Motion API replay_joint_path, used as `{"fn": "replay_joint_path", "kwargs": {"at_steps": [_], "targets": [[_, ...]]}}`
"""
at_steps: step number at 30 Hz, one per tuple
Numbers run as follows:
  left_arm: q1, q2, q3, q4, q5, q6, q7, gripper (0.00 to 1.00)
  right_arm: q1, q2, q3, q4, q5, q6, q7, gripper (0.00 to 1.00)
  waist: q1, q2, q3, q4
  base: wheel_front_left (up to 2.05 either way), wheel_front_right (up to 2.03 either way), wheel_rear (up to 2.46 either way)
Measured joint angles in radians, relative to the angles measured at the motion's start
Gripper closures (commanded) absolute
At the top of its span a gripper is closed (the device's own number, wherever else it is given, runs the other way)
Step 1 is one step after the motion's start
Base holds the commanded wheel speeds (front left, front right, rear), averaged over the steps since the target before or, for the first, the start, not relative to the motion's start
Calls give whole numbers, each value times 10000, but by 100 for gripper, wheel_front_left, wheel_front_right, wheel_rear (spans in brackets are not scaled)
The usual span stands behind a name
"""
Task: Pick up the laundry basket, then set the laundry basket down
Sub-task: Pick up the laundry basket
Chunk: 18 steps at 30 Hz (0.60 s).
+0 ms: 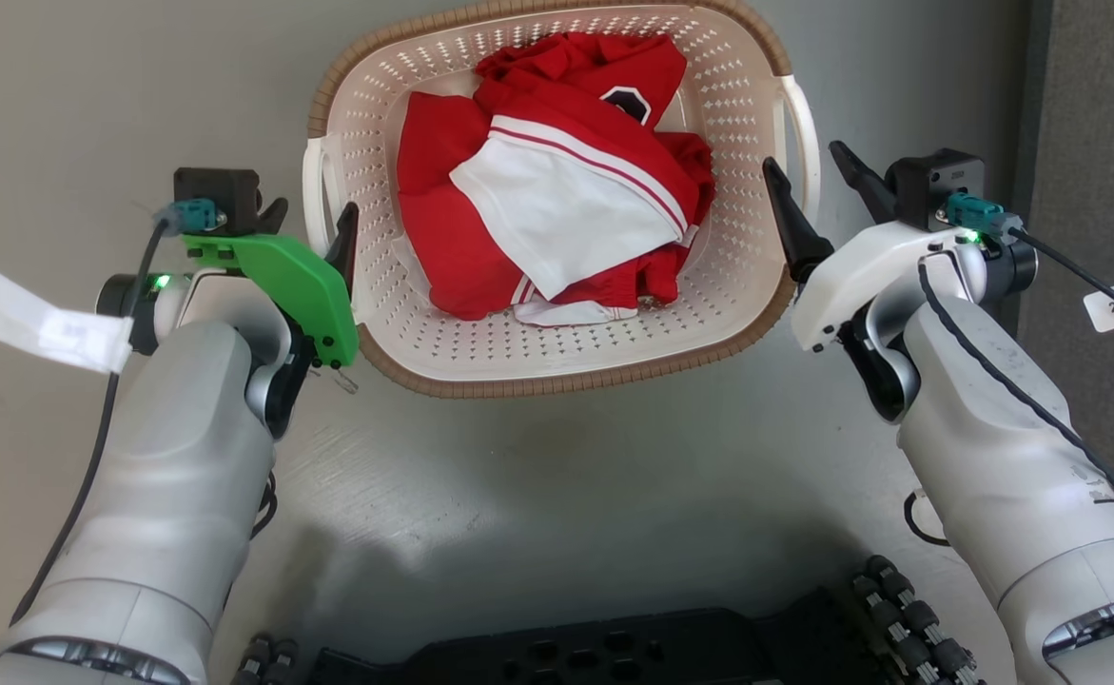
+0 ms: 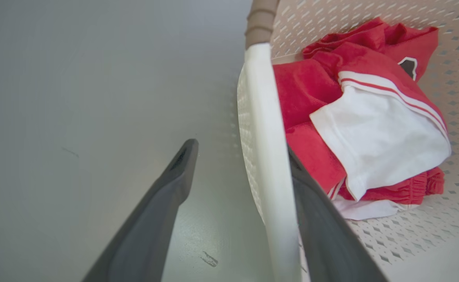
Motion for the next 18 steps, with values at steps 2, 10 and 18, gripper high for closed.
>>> {"fn": "replay_joint_path", "kwargs": {"at_steps": [2,10,18], "targets": [[-102,-19,-10,96,-136,0,169,0,-38,0,25,140,4,50,0,0,0,0,52,1,0,0,0],[-431,-290,-201,410,-301,-82,360,100,-393,105,111,614,245,163,-2,100,0,0,178,11,0,0,0],[-592,-282,-403,598,-502,-82,370,100,-486,117,174,978,449,259,-77,100,0,0,170,40,0,0,0]]}}
